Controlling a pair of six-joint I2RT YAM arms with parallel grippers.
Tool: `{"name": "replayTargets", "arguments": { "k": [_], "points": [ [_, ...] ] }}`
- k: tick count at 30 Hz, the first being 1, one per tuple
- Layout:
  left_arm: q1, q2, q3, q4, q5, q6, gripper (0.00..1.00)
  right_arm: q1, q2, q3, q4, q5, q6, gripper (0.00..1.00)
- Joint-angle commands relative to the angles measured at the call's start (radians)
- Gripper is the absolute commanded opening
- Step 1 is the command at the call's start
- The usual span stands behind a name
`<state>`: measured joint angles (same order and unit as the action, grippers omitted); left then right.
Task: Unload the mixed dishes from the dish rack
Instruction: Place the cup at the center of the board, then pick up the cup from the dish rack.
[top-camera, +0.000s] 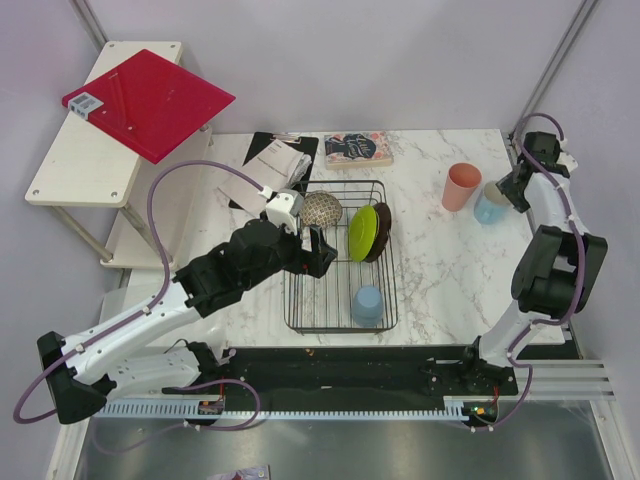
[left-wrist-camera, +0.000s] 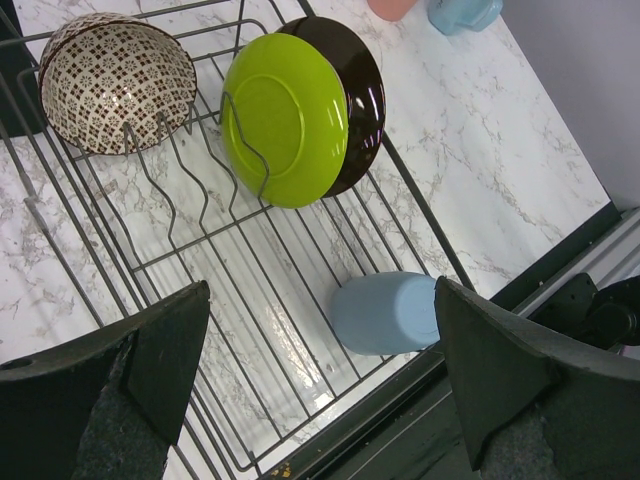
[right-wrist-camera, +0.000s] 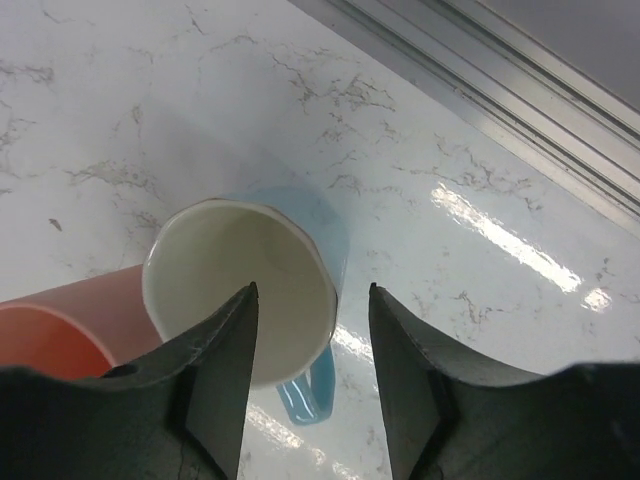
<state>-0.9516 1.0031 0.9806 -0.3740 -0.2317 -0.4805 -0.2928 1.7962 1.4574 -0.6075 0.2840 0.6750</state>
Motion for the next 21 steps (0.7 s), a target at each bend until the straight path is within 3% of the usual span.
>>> {"name": "replayTargets", "arguments": {
  "k": [1, 9, 12, 17, 21],
  "points": [
    [-0.010, -0.009, 0.003, 0.000, -0.014, 0.026, 1.00, 0.003, -0.151, -0.014, -0.014, -0.019, 0.055, 0.56],
    [-0.012, -0.009, 0.001, -0.009, -0.037, 0.034, 0.99, 0.053, -0.438, -0.045, -0.054, -0.069, 0.136, 0.57],
    [-0.012, 0.011, 0.000, -0.009, -0.046, 0.033, 0.99, 0.119, -0.604, -0.116, 0.027, -0.146, 0.141, 0.57],
    [-0.019, 0.066, 0.007, -0.008, -0.018, 0.020, 0.99, 0.309, -0.892, -0.405, 0.265, -0.282, 0.115, 0.59],
    [-0.087, 0.133, 0.023, -0.011, -0.015, 0.048, 1.00, 0.411, -1.043, -0.610, 0.295, -0.376, 0.091, 0.65]
  ]
}}
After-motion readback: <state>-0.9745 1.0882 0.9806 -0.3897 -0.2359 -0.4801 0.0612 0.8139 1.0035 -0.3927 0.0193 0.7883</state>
